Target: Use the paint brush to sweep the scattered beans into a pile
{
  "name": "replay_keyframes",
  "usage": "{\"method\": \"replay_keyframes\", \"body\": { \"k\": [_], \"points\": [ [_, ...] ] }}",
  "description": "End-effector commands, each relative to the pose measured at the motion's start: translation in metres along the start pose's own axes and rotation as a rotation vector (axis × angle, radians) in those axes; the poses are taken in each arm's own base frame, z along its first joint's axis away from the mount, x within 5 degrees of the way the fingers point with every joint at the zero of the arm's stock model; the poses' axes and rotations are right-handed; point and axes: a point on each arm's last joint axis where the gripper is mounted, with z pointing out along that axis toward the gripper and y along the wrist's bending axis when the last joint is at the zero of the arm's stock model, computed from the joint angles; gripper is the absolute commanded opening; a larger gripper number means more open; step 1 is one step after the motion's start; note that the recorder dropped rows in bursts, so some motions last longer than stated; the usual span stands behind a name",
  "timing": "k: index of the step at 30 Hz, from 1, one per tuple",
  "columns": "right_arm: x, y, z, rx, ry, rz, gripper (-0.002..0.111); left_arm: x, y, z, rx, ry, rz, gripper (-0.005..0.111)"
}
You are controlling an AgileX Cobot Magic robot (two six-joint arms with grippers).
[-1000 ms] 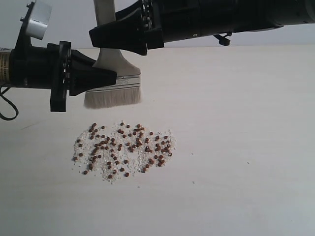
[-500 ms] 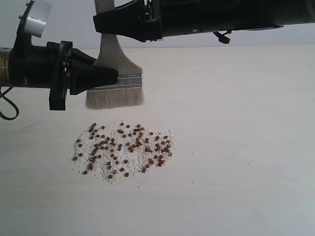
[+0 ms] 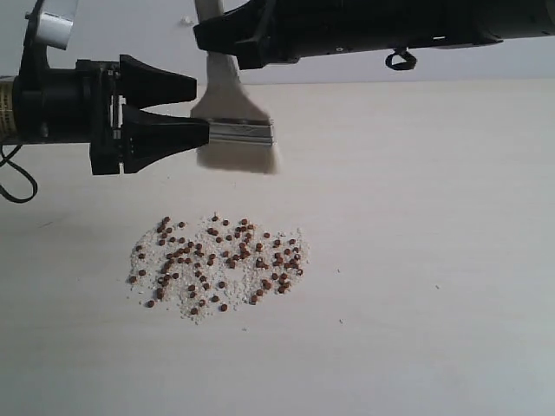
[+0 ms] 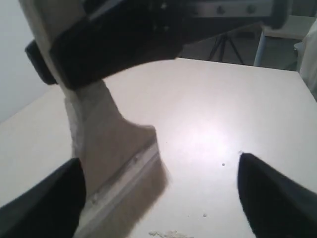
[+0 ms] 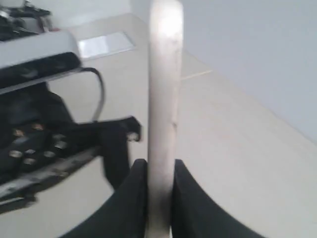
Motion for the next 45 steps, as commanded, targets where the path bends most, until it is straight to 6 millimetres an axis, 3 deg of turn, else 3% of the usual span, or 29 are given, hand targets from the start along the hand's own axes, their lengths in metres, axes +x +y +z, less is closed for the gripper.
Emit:
{"method": "replay_keyframes", "body": {
  "k": [1, 2, 5, 11, 14, 20, 28, 31, 39, 45],
  "points": [
    [-0.012, -0.018, -0.012, 0.290, 0.056, -0.163, 0.000, -0.003, 0.014, -0.018, -0.084, -0.029, -0.010, 0.054],
    [-0.013, -0.022, -0.015, 0.344, 0.072, -0.187, 0.000, -0.002, 0.017, -0.023, -0.100, -0.031, -0.015, 0.045],
    [-0.018, -0.032, -0.026, 0.524, 0.125, -0.235, 0.000, 0.000, 0.024, -0.038, -0.145, -0.032, -0.070, 0.001],
    [-0.030, -0.042, -0.059, 0.858, 0.175, -0.193, 0.000, -0.013, 0.022, -0.060, -0.237, -0.100, -0.179, 0.000],
    [-0.033, -0.037, -0.079, 0.988, 0.204, -0.183, 0.000, -0.018, 0.013, -0.073, -0.459, -0.060, -0.182, 0.000],
    [-0.046, -0.008, -0.107, 1.175, 0.205, -0.173, 0.000, -0.041, -0.041, -0.107, -0.798, -0.184, -0.184, 0.000],
    [-0.070, 0.047, -0.107, 1.231, 0.169, -0.216, 0.000, -0.033, -0.124, -0.146, -1.108, -0.377, -0.112, 0.000],
    [-0.074, 0.065, -0.105, 1.260, 0.199, -0.257, 0.000, -0.030, -0.151, -0.159, -1.218, -0.360, -0.053, 0.000],
    [-0.075, 0.088, -0.101, 1.332, 0.226, -0.274, 0.000, -0.029, -0.187, -0.175, -1.334, -0.370, -0.037, 0.000],
    [-0.069, 0.096, -0.114, 1.367, 0.190, -0.256, 0.000, 0.001, -0.196, -0.178, -1.393, -0.383, -0.102, 0.000]
  ]
}}
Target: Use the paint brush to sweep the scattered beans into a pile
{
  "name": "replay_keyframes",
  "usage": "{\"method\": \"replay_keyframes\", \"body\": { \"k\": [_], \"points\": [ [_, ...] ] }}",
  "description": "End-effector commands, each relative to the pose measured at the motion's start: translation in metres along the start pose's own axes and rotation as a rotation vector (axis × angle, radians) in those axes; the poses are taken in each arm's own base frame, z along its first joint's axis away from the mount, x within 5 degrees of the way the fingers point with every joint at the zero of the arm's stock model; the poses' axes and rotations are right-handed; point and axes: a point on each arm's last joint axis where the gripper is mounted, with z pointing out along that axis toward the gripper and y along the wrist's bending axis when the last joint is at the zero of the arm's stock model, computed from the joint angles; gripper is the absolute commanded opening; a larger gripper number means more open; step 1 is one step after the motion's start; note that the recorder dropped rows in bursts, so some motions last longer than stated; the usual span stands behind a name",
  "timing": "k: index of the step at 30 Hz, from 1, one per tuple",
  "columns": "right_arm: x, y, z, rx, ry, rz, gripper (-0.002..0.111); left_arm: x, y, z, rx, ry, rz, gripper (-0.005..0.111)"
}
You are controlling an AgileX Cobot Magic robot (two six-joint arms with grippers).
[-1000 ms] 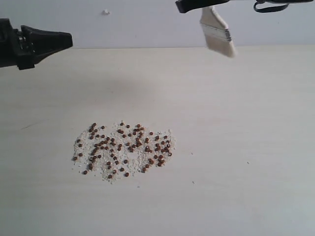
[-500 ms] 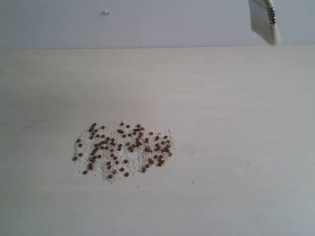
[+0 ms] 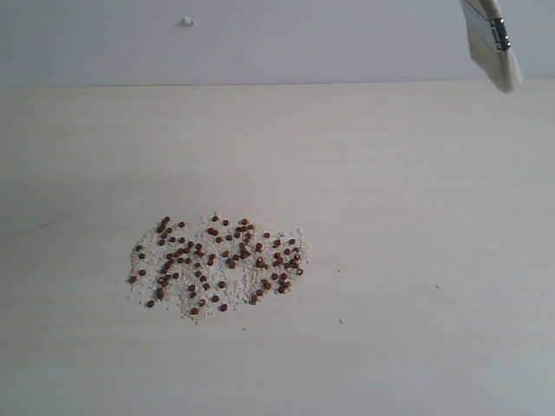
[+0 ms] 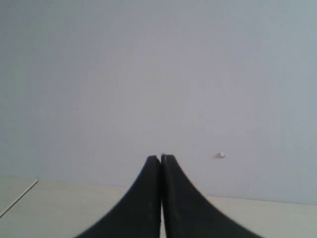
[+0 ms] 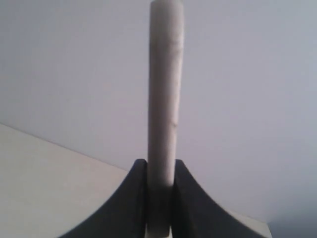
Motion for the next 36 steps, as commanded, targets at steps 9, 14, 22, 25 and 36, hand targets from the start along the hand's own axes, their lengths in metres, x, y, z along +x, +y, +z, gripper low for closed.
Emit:
{"method": "replay_keyframes", "body": {
  "k": [9, 14, 22, 25, 36],
  "points": [
    [0.057, -0.028, -0.029, 0.050, -0.043, 0.129, 0.000, 0.064, 0.016, -0.016, -0.136, 0.193, -0.087, 0.000],
    [0.067, -0.029, -0.032, 0.045, -0.053, 0.177, 0.000, 0.072, 0.018, -0.018, -0.156, 0.248, -0.084, 0.000],
    [0.077, -0.023, -0.030, 0.017, -0.056, 0.173, 0.000, 0.072, 0.018, -0.019, -0.157, 0.250, -0.084, 0.000],
    [0.077, -0.022, -0.030, 0.015, -0.055, 0.171, 0.000, 0.072, 0.018, -0.019, -0.157, 0.250, -0.084, 0.000],
    [0.116, -0.009, -0.031, -0.021, -0.184, 0.196, 0.000, 0.072, 0.018, -0.019, -0.157, 0.250, -0.083, 0.000]
  ]
}}
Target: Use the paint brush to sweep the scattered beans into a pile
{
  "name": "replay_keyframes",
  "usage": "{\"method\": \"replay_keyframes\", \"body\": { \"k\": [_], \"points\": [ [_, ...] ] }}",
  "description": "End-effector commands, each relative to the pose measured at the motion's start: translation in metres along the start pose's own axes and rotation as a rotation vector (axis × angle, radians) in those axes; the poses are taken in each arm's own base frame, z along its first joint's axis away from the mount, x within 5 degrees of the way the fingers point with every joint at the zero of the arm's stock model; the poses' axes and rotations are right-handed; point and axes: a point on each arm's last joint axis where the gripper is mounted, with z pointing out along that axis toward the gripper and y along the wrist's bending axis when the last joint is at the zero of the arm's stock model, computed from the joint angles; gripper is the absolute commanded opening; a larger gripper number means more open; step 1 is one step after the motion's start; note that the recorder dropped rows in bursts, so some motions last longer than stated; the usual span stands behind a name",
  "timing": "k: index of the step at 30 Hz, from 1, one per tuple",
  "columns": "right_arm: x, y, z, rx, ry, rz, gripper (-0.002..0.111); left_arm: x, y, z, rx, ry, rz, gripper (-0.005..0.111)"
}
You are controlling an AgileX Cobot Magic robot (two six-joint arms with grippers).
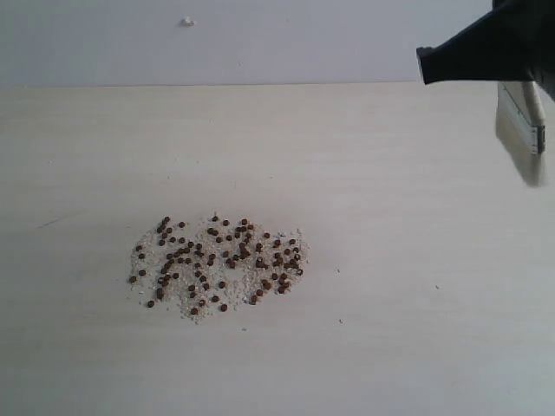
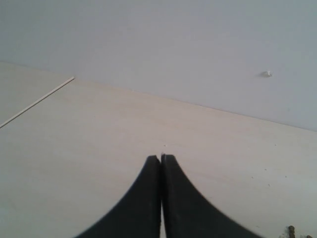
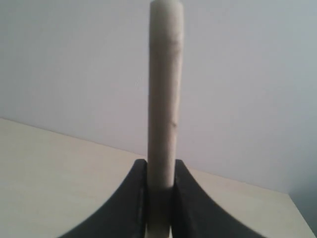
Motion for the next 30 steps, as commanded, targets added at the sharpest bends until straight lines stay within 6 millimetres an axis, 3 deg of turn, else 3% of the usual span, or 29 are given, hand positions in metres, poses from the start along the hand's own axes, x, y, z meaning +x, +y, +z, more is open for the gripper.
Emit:
{"method": "replay_keyframes", "body": {
  "k": [1, 5, 10, 15, 22, 30],
  "points": [
    [0.025, 0.004, -0.004, -0.035, -0.122, 0.057, 0.000, 0.000, 0.000, 0.000, -0.003, -0.004, -0.007, 0.000],
    [0.043, 0.006, -0.003, -0.023, -0.133, 0.098, 0.000, 0.000, 0.000, 0.000, -0.003, -0.004, -0.007, 0.000],
    [0.054, 0.025, 0.006, -0.091, -0.124, 0.109, 0.000, 0.000, 0.000, 0.000, -0.003, -0.004, -0.007, 0.000],
    [0.078, 0.055, 0.023, -0.153, -0.055, 0.155, 0.000, 0.000, 0.000, 0.000, -0.003, -0.004, -0.007, 0.000],
    [0.099, 0.094, 0.052, -0.163, 0.030, 0.077, 0.000, 0.000, 0.000, 0.000, -0.003, -0.004, -0.007, 0.000],
    [0.115, 0.128, 0.065, -0.291, 0.171, 0.118, 0.000, 0.000, 0.000, 0.000, -0.003, -0.004, -0.007, 0.000]
  ]
}}
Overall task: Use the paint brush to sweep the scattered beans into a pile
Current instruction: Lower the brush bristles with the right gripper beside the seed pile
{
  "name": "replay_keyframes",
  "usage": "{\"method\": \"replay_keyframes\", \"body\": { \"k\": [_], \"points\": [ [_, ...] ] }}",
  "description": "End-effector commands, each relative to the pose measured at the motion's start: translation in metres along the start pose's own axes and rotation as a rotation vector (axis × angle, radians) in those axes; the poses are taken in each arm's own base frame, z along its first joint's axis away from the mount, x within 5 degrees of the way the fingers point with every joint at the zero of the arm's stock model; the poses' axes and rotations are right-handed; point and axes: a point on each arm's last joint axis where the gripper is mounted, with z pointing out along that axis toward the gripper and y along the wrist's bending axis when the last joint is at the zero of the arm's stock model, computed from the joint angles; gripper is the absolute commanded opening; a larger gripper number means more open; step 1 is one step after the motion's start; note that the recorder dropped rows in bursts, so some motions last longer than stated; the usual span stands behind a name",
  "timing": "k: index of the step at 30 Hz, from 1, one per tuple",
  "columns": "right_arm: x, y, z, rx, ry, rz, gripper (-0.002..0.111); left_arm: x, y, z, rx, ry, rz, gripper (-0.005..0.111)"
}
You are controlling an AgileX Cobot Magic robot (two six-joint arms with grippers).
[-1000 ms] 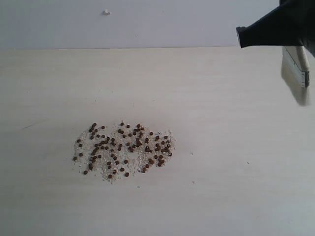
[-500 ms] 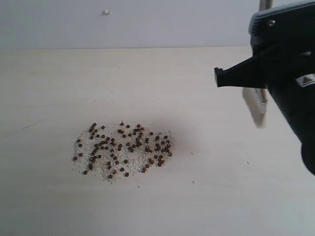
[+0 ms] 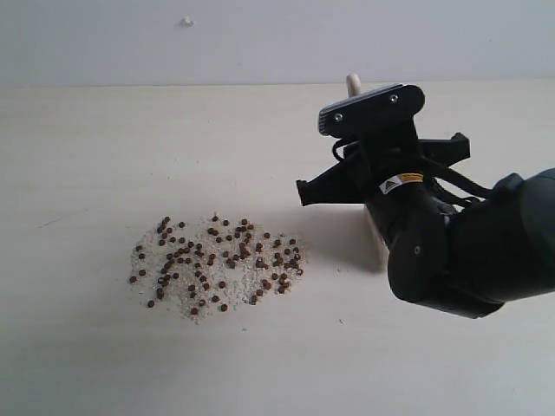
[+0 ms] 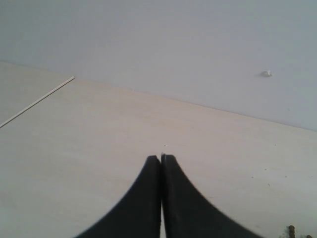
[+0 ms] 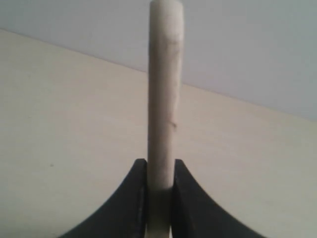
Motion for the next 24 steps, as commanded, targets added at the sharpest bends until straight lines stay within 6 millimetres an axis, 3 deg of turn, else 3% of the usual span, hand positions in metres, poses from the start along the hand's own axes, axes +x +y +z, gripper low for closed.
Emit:
{"method": "replay_keyframes", "body": {
  "k": [1, 9, 14, 24],
  "points": [
    [0.003, 0.016, 0.006, -0.107, 0.067, 0.068, 0.000, 0.000, 0.000, 0.000, -0.002, -0.005, -0.007, 0.000],
    [-0.003, 0.033, 0.004, -0.283, 0.070, 0.251, 0.000, 0.000, 0.000, 0.000, -0.002, -0.005, -0.007, 0.000],
    [-0.007, 0.033, 0.005, -0.283, 0.029, 0.303, 0.000, 0.000, 0.000, 0.000, -0.002, -0.005, -0.007, 0.000],
    [-0.046, 0.038, 0.015, -0.259, -0.079, 0.322, 0.000, 0.000, 0.000, 0.000, 0.000, -0.005, -0.006, 0.000]
  ]
}}
